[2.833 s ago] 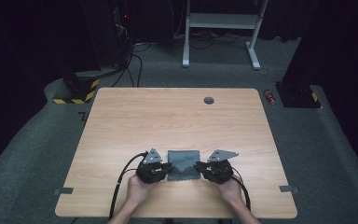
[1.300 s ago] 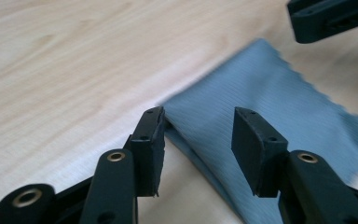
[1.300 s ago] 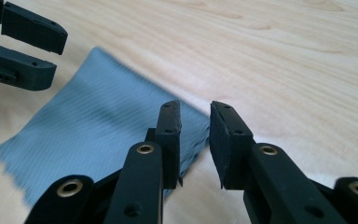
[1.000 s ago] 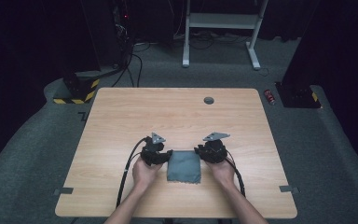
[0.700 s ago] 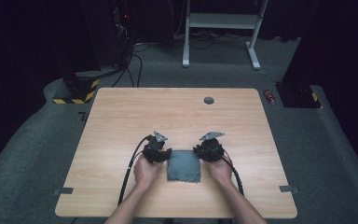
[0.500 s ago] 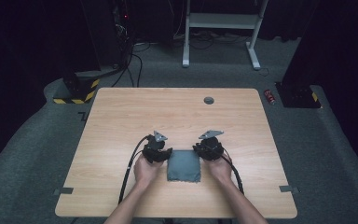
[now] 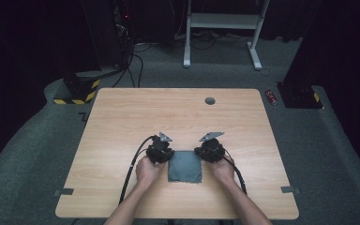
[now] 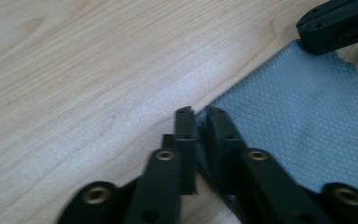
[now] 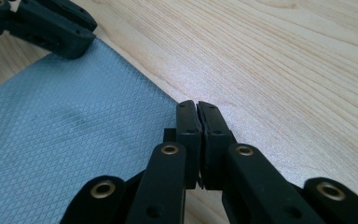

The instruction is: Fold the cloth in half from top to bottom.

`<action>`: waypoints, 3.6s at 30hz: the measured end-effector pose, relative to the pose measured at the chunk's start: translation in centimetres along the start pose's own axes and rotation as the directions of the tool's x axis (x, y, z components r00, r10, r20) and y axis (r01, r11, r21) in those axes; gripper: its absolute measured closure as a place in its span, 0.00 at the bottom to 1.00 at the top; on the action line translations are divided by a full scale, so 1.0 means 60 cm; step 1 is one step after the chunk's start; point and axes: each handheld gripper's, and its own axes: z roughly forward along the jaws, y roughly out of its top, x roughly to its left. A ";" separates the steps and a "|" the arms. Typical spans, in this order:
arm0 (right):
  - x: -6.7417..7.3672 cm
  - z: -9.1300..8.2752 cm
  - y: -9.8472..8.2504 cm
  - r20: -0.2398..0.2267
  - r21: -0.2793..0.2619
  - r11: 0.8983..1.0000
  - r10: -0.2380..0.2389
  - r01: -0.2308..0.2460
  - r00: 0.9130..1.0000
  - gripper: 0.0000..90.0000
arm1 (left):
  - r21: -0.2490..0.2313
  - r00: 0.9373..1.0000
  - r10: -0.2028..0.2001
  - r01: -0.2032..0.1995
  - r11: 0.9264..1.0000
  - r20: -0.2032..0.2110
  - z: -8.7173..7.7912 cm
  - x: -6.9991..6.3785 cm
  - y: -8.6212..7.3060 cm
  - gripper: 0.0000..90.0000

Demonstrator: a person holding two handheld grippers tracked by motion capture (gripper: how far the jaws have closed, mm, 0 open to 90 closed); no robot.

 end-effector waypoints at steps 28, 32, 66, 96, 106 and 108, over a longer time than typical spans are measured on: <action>0.002 -0.004 0.046 0.023 -0.101 0.994 0.037 -0.035 0.999 0.90 | -0.117 1.000 -0.016 0.018 0.993 0.017 -0.018 -0.001 0.005 0.67; 0.005 0.021 0.046 -0.003 -0.074 0.997 0.037 -0.038 0.999 0.91 | -0.098 0.999 0.031 -0.028 0.995 0.023 -0.021 -0.015 -0.017 0.67; 0.010 -0.049 -0.024 0.027 -0.116 0.993 0.014 -0.011 1.000 0.77 | -0.165 0.999 0.015 -0.006 0.986 0.052 -0.089 -0.027 -0.105 0.54; -0.003 -0.144 -0.090 0.036 -0.237 0.966 0.116 -0.104 0.993 0.72 | -0.242 0.993 -0.113 0.119 0.963 0.038 -0.141 0.028 -0.148 0.48; -0.006 -0.158 -0.110 0.049 -0.251 0.961 0.134 -0.117 0.990 0.70 | -0.244 0.991 -0.126 0.132 0.961 0.039 -0.142 0.031 -0.157 0.47; -0.007 -0.159 -0.115 0.054 -0.246 0.961 0.142 -0.125 0.988 0.69 | -0.244 0.991 -0.131 0.135 0.960 0.033 -0.142 0.031 -0.160 0.47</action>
